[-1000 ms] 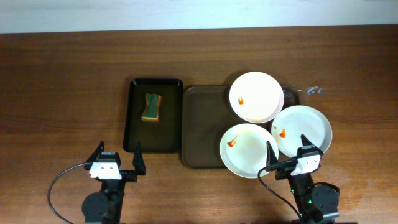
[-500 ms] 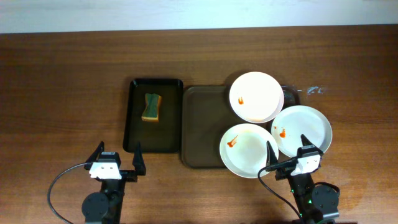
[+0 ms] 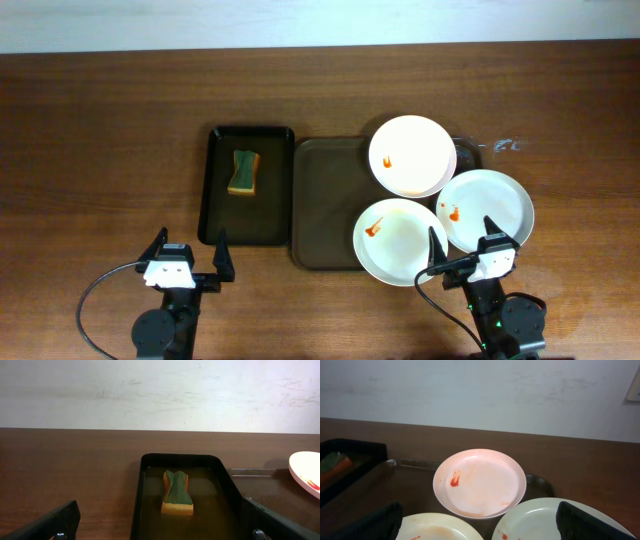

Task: Clean dirty plates on tray and stack at the side

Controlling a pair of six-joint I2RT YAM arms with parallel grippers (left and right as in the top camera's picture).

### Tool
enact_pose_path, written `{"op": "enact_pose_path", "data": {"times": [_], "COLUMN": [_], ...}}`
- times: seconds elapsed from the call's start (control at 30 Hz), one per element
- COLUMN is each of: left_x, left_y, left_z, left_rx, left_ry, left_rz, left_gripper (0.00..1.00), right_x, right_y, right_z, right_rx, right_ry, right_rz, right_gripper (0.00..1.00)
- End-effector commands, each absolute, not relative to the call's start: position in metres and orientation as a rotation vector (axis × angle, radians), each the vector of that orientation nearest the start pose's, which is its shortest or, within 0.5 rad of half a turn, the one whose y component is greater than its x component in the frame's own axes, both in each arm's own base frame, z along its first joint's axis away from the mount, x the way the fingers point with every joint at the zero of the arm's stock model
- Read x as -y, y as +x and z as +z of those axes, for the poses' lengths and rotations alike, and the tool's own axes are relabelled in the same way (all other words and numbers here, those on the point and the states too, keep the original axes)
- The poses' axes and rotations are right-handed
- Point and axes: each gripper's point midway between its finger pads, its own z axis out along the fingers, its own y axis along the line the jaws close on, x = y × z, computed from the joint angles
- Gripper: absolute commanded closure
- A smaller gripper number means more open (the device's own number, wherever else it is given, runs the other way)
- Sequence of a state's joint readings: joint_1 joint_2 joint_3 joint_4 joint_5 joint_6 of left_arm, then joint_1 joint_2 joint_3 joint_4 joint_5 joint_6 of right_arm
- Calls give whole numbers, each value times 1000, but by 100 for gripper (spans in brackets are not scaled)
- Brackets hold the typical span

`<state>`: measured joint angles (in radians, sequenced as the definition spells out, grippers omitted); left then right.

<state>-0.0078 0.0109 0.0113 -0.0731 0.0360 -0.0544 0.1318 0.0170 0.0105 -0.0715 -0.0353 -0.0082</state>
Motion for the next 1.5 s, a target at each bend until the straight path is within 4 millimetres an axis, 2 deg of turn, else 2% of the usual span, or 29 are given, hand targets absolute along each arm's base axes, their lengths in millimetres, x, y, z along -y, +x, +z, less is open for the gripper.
{"op": "enact_pose_path", "data": {"times": [0.0,1.23,1.3,1.4,1.47], "left_x": [6,7,9,18,21], "left_y": [246,246,246,245,243], "left_z": [157,157,161,162,172], "left_rx": [-1649,-1649,-1632,-1631,-1626], "left_ry": [-30,-27,-15,27,35], "left_rz": [-78,-81,-94,-138,-151], "left_gripper": [0,0,0,0,0], "right_x": [-42,-41,-46,-50,-49], "right_y": [243,243,242,242,238], "right_z": [153,153,154,163,189], "right_rx": [-1655,-1655,-1649,-1627,-1593], "right_ry": [-157,-151,-175,-163,-121], "right_rz": [138,132,159,201,241], "right_gripper": [2,2,1,2,2]}}
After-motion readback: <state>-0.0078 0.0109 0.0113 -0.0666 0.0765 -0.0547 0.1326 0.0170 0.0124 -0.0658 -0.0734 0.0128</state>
